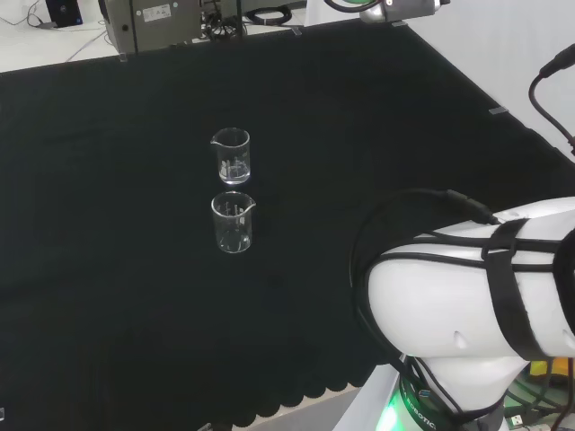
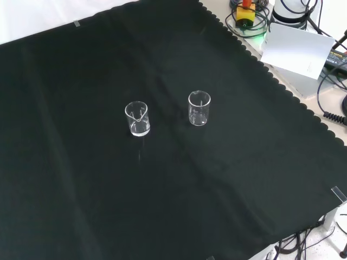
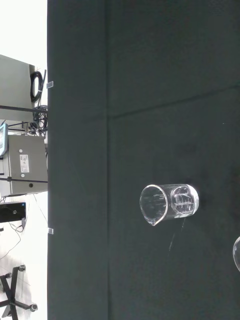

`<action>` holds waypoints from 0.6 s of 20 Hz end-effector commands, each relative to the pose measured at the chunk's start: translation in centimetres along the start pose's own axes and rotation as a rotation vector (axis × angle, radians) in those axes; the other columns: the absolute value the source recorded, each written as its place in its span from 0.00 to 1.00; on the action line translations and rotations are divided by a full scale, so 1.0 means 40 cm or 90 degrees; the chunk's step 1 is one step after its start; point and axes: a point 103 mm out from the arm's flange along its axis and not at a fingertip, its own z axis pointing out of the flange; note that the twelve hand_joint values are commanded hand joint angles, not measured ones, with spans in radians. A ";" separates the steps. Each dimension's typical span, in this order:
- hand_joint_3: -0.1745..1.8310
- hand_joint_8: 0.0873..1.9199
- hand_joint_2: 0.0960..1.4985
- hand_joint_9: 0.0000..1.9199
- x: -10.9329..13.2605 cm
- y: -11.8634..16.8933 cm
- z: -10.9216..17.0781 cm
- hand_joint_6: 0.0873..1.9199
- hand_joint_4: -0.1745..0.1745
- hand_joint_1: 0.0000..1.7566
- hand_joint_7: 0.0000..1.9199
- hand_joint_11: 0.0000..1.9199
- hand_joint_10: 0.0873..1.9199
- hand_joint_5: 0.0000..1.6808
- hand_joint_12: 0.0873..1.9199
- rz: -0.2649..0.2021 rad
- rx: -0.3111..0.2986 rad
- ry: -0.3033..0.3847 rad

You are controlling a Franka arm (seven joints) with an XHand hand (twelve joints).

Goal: Pick up the beaker on the right.

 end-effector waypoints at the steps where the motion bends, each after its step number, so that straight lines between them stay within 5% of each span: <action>1: 0.18 0.27 0.79 0.25 0.016 0.007 -0.003 0.01 0.47 0.07 0.03 0.01 0.00 0.19 0.70 -0.056 -0.022 -0.042; 5: 0.20 0.25 0.84 0.24 0.039 0.010 -0.003 0.00 0.49 0.00 0.03 0.00 0.00 0.19 0.69 0.002 -0.019 -0.041; 7: 0.20 0.25 0.84 0.23 0.021 -0.004 0.000 0.00 0.49 0.00 0.03 0.00 0.00 0.19 0.69 0.091 -0.012 0.012; 12: 0.20 0.25 0.84 0.24 -0.030 0.000 0.013 0.00 0.49 0.00 0.03 0.00 0.00 0.19 0.69 0.081 -0.005 0.010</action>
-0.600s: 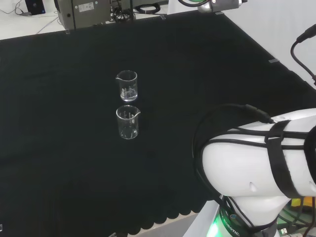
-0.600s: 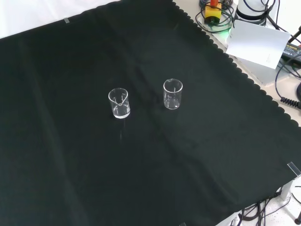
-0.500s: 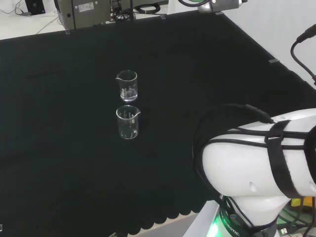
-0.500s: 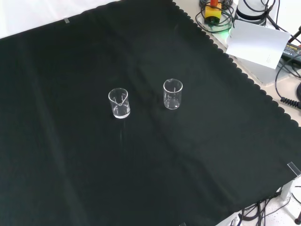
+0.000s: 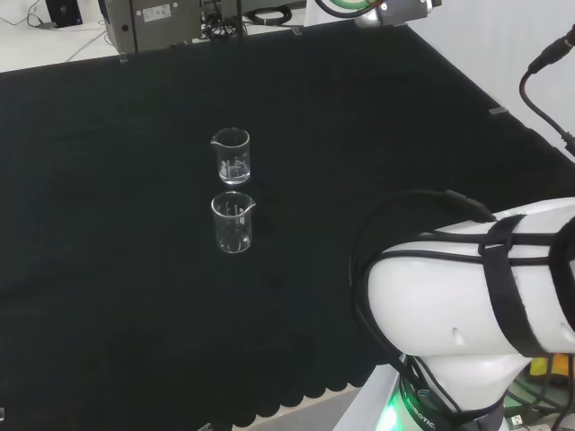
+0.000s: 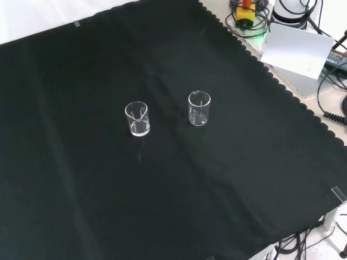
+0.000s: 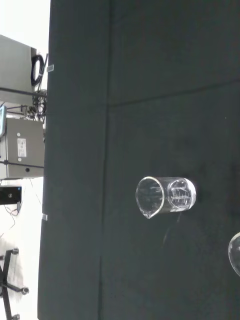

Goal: Pick up the beaker on the right.

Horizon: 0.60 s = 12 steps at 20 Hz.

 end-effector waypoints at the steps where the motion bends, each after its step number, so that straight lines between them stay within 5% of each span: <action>1: 0.20 0.25 0.84 0.24 -0.050 -0.025 -0.005 0.00 0.49 0.00 0.03 0.00 0.00 0.19 0.69 0.100 -0.008 0.019; 6: 0.20 0.24 0.84 0.24 -0.070 -0.024 0.019 0.00 0.48 0.00 0.03 0.00 0.00 0.19 0.69 0.111 -0.017 0.006; 12: 0.20 0.24 0.84 0.25 -0.132 -0.015 0.083 0.00 0.48 0.00 0.04 0.00 0.00 0.20 0.69 0.111 -0.024 0.063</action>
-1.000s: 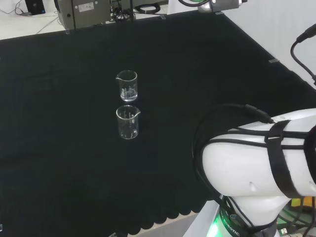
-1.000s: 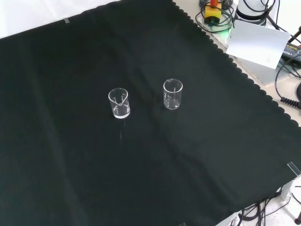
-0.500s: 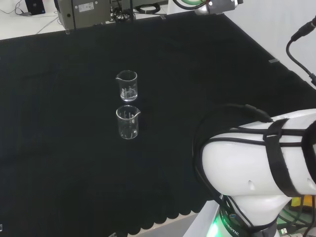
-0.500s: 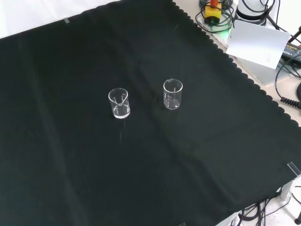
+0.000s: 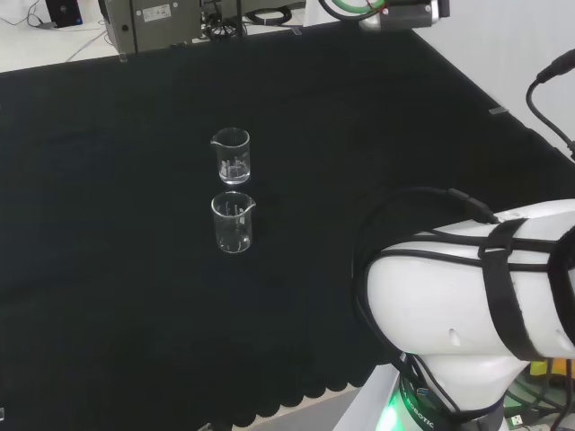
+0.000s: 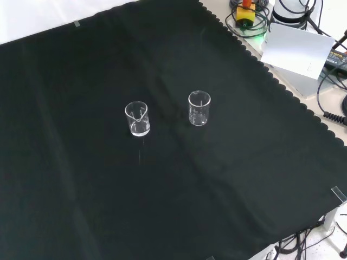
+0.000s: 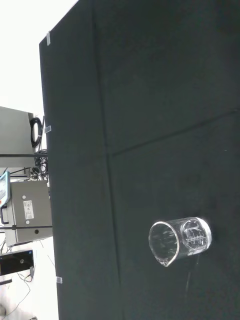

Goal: Pick up the beaker on the right.

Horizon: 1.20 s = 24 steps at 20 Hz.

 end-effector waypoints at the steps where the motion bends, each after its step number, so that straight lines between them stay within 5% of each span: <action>1: 0.20 0.24 0.84 0.25 -0.094 0.026 0.077 0.00 0.48 0.01 0.04 0.00 0.00 0.20 0.69 -0.014 -0.005 0.056; 7: 0.18 0.23 0.77 0.26 -0.178 0.142 0.176 0.00 0.49 0.14 0.05 0.01 0.00 0.20 0.70 -0.055 0.011 0.116; 10: 0.17 0.23 0.73 0.26 -0.180 0.225 0.233 0.00 0.49 0.19 0.06 0.02 0.01 0.20 0.70 -0.054 0.014 0.081; 14: 0.16 0.23 0.68 0.26 -0.146 0.312 0.315 0.00 0.49 0.27 0.07 0.02 0.03 0.21 0.70 -0.084 0.029 0.071; 15: 0.17 0.23 0.66 0.26 -0.146 0.334 0.339 0.00 0.49 0.29 0.07 0.02 0.05 0.21 0.70 -0.058 0.048 0.094; 19: 0.24 0.24 0.58 0.19 -0.099 0.398 0.416 0.00 0.49 0.33 0.07 0.01 0.22 0.21 0.71 -0.115 0.059 0.067; 24: 0.29 0.25 0.50 0.17 -0.040 0.441 0.497 0.00 0.47 0.38 0.08 0.01 0.29 0.21 0.71 -0.164 0.065 0.077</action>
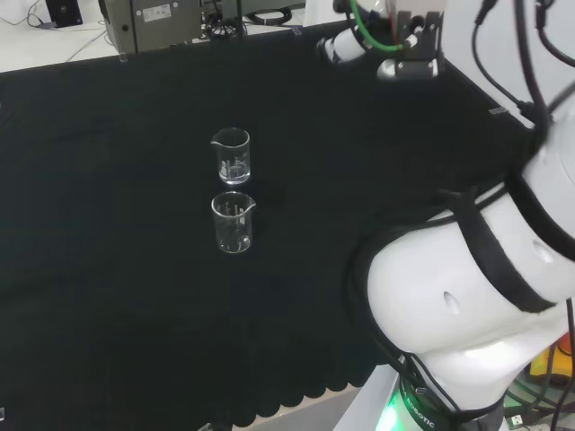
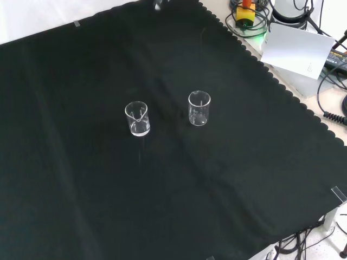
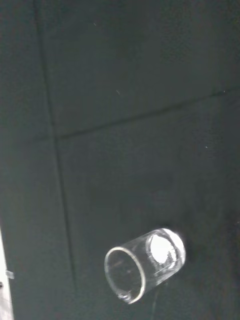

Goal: Pick up the beaker on the right.

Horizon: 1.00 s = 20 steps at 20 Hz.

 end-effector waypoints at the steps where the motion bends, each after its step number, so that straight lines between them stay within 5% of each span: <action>1: 0.30 0.25 0.49 0.17 0.064 0.180 0.132 0.00 0.47 0.39 0.08 0.02 0.29 0.21 0.71 -0.100 -0.009 -0.010; 11: 0.37 0.27 0.42 0.18 0.121 0.240 0.230 0.00 0.45 0.43 0.09 0.03 0.30 0.22 0.72 -0.136 -0.008 0.036; 20: 0.38 0.27 0.40 0.18 0.105 0.279 0.305 0.00 0.45 0.44 0.09 0.04 0.30 0.22 0.71 -0.173 0.002 0.088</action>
